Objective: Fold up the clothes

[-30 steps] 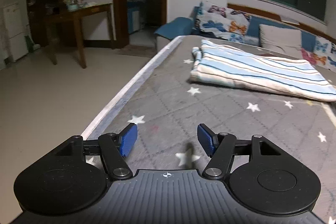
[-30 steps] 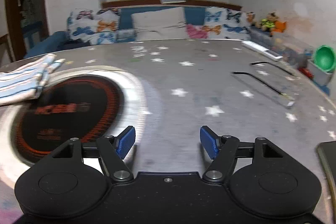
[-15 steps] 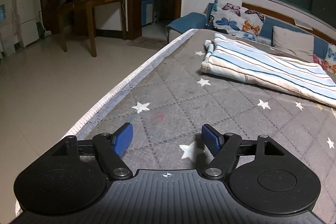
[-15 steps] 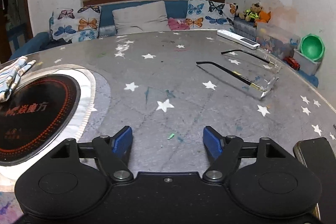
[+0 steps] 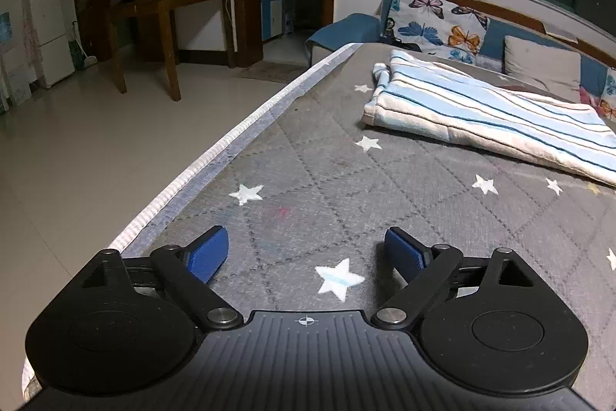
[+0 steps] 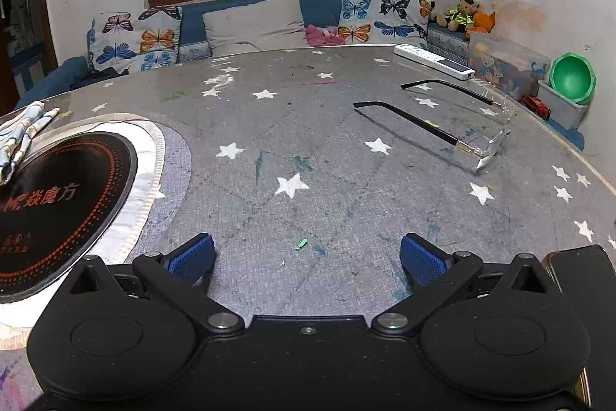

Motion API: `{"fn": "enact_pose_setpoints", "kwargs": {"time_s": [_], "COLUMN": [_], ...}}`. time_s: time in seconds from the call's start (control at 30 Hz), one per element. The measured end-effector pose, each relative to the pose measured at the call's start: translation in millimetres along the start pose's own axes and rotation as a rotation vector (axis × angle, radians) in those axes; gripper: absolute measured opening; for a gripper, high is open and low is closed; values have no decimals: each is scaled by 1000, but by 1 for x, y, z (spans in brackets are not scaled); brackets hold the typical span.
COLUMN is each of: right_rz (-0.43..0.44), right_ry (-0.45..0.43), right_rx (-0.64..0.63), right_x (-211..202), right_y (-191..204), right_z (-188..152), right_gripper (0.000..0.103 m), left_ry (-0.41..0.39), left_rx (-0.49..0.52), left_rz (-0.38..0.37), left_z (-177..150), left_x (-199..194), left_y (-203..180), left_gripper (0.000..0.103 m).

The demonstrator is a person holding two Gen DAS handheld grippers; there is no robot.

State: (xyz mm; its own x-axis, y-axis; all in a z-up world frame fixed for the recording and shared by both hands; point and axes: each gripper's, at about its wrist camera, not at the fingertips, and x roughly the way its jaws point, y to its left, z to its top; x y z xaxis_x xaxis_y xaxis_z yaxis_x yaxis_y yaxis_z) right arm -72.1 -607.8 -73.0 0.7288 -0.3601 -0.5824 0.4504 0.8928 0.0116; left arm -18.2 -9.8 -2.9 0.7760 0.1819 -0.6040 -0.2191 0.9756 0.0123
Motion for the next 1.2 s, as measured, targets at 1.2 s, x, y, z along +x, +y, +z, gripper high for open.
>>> {"fn": "enact_pose_setpoints", "kwargs": {"time_s": [1.2], "right_rz": [11], "right_ry": [5], "right_rx": [14], "right_x": [0], "right_y": [-6], "right_z": [6], "right_gripper": [103], "left_ry": [13], "left_rx": [5], "left_rz": [2], "left_z": [1], "left_x": [6], "left_y": [-2], "left_gripper": [103]}}
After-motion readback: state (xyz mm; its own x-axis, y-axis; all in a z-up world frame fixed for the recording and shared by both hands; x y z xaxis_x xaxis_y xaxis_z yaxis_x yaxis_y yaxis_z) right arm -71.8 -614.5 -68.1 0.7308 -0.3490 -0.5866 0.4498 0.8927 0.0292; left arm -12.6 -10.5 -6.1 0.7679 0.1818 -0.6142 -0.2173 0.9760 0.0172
